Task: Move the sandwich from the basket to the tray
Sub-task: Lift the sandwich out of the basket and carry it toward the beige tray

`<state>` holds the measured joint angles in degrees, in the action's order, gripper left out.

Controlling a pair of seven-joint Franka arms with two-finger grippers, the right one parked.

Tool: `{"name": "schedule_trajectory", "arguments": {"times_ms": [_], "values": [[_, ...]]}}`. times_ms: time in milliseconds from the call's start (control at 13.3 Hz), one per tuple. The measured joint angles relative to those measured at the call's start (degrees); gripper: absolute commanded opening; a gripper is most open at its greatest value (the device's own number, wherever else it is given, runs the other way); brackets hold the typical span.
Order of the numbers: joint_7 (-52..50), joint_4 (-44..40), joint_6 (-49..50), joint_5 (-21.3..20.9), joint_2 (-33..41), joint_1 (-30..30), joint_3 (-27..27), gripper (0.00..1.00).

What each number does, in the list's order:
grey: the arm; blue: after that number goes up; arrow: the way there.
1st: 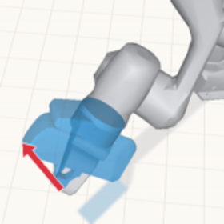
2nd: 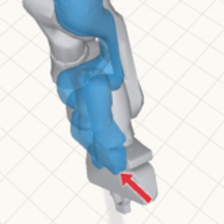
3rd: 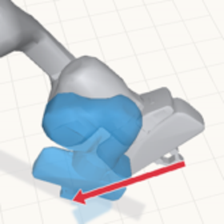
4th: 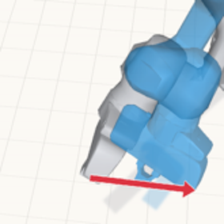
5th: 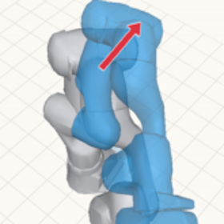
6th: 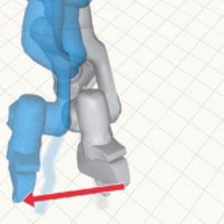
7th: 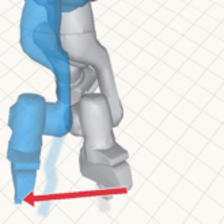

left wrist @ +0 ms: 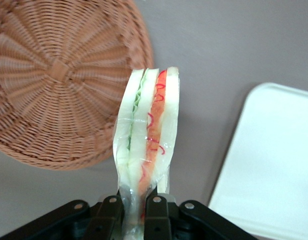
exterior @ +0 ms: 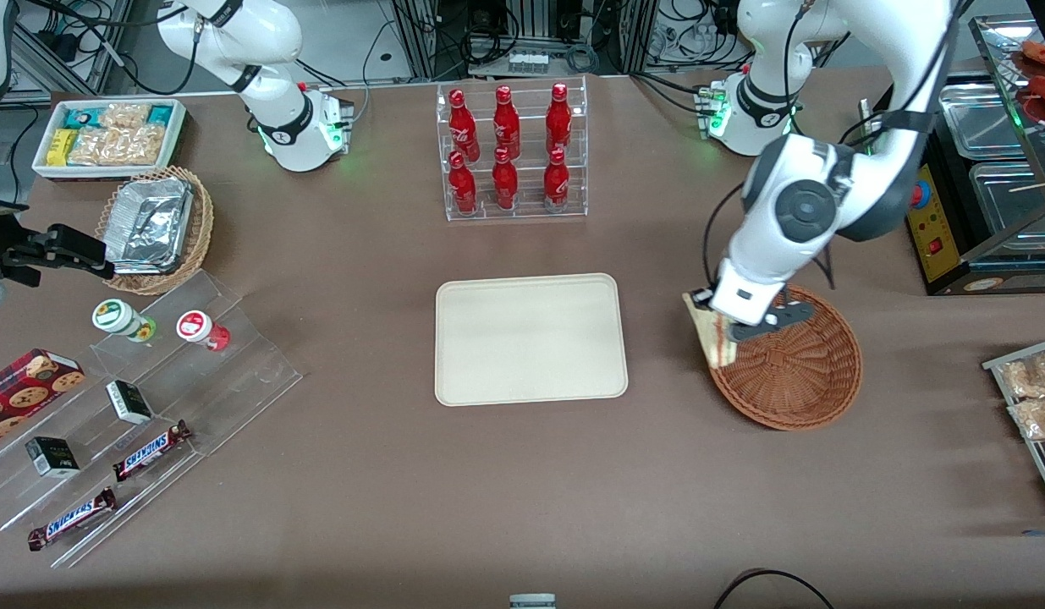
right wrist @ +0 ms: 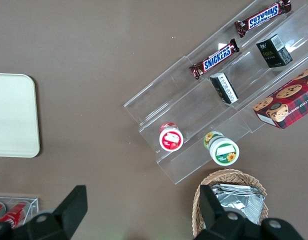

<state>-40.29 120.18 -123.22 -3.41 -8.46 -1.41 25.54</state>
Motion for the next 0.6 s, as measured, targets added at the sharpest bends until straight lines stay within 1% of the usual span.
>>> {"name": "schedule_trajectory", "arguments": {"times_ms": [150,375,525,600], "values": [[0.0,-1.2,0.0,-0.1,-1.1,0.1,3.4,0.00],[0.0,-5.2,0.3,-0.4,-4.7,0.2,8.0,0.00],[-0.1,-8.8,1.2,-2.5,-8.0,0.5,10.9,0.00],[-0.3,-10.6,1.5,-3.4,-9.8,1.5,11.6,0.00]]}}
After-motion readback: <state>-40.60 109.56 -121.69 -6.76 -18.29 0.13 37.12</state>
